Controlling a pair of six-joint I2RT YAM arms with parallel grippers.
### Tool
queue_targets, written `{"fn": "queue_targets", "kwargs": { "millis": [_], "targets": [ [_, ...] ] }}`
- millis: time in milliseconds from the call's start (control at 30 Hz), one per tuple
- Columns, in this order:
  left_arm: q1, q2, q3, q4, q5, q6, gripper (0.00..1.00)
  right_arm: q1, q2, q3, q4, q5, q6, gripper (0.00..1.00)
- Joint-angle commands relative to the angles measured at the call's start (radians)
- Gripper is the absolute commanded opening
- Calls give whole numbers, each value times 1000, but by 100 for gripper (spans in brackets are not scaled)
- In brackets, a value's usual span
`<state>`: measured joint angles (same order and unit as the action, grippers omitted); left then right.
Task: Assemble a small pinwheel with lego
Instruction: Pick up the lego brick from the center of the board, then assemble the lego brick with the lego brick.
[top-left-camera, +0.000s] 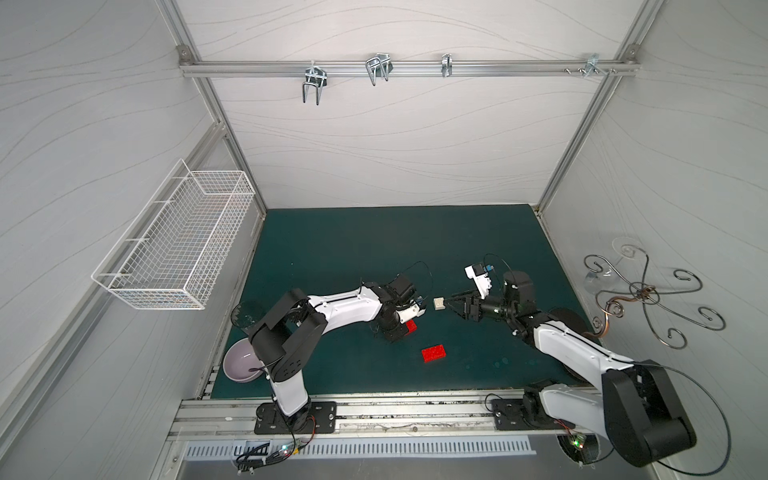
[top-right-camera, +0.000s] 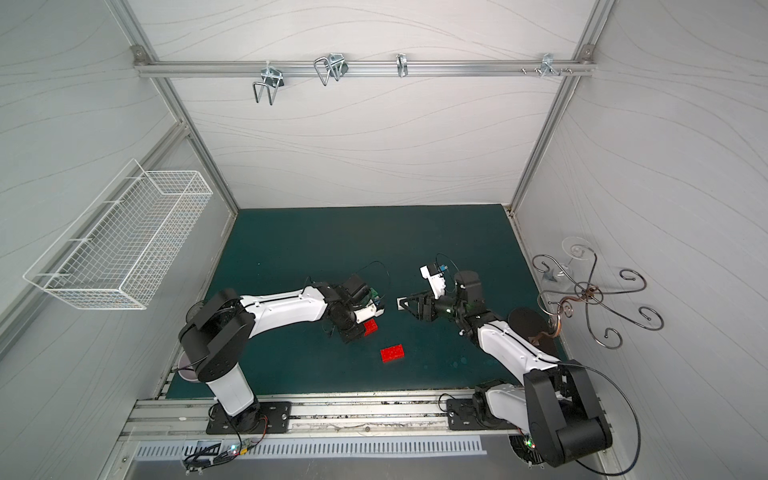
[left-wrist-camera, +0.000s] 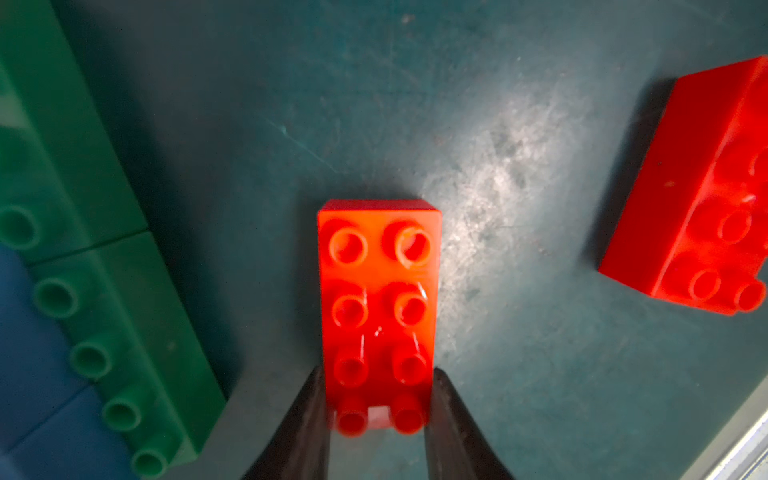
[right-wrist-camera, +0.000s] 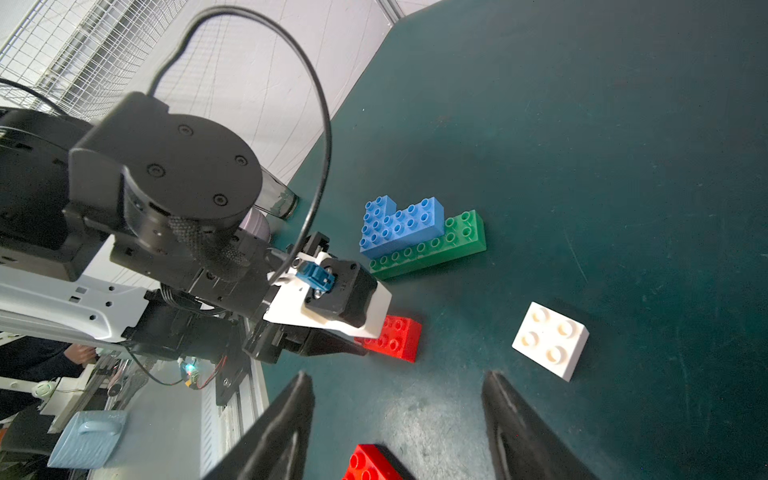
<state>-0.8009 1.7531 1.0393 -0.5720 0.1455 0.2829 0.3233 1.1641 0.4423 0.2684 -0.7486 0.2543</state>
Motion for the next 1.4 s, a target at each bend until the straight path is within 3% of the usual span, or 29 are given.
{"fn": "queue_targets", "kwargs": {
  "millis": [0,133,267,433,533,733,900,1000,1100,1367],
  "targets": [
    [-6,-30,40,-57,1,-19,14,23,-18,-6,7,21,-18,67],
    [8,-142,46,-190,-42,-20,8,159,-94,-92,140,134,-140,67],
    [93,-293,-24,-221,-67,-16,2,314,-129,-139,249,318,-294,76],
    [167,-414,-105,-192,-57,44,2,320,-5,-19,253,243,-272,79],
    [168,-367,-103,-203,-3,12,0,319,80,70,238,172,-299,75],
    [165,-285,-102,-172,58,-125,0,371,185,70,311,214,-505,74],
    [156,-264,-80,-157,14,-150,0,411,236,84,267,149,-485,72],
    [148,-221,-58,-150,72,-157,1,468,252,60,283,167,-501,72],
    [105,-195,-45,-134,-3,-194,0,505,297,68,278,174,-522,71],
    [102,-219,-54,-83,-79,-224,0,548,411,121,284,186,-582,70]
  ]
}}
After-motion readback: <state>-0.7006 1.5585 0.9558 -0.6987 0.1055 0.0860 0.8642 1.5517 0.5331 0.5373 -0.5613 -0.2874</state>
